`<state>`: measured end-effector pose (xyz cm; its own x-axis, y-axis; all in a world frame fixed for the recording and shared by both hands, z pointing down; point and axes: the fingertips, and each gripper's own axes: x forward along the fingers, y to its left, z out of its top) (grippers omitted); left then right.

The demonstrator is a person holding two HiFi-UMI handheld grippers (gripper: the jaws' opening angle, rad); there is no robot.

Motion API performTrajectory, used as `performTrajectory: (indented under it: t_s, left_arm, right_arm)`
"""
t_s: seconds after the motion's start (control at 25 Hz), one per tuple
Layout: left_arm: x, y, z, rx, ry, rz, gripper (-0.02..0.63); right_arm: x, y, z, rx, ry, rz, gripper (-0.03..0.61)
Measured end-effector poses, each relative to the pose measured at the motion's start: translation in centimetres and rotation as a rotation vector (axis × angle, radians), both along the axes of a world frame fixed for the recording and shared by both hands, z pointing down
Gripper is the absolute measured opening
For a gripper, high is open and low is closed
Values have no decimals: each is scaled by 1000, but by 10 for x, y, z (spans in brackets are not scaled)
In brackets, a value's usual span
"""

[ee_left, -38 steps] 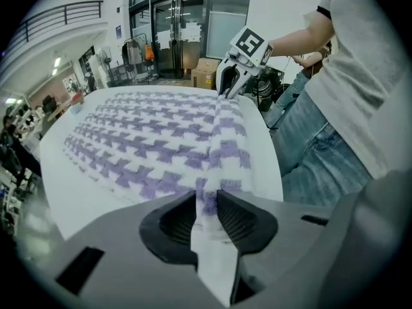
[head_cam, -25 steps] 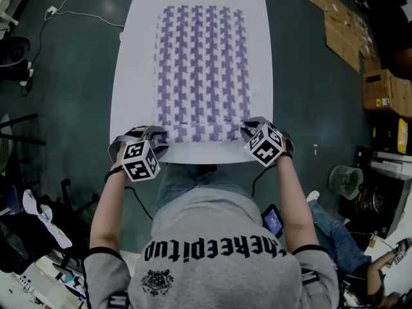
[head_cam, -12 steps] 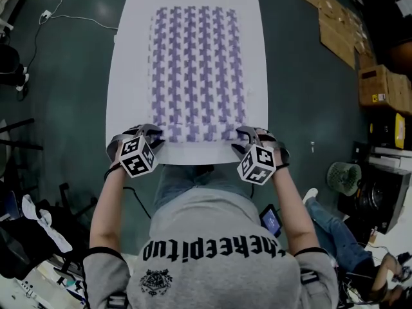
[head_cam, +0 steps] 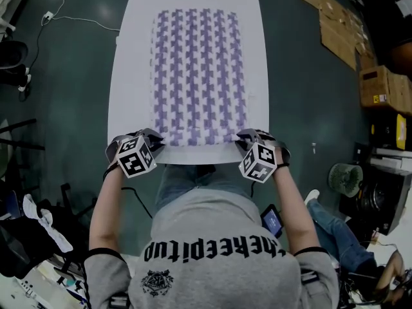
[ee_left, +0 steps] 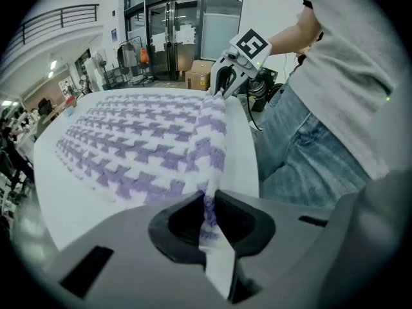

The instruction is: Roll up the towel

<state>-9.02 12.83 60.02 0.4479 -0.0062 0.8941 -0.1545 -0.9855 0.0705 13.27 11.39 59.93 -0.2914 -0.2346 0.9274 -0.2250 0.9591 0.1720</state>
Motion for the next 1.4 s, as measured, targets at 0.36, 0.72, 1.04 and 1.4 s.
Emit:
performTrajectory:
  t_s: [0.36,0.72,1.04,1.4]
  left_arm:
    - [16,3,-12,-138,54,8,56]
    - [-5,-37,-30,-128,103,-81,61]
    - [0,-38,-19,-70,72,-66,61]
    - [16,-69,-27,8,-8,-24,61]
  right_arm:
    - [15,3,-9,-185,-62,48,49]
    - [4,-31,-26,-203,-148,173,71]
    - [9,-36,-28,-135,-128,220,75]
    - [25,-61,-26,-55,-32,215,75]
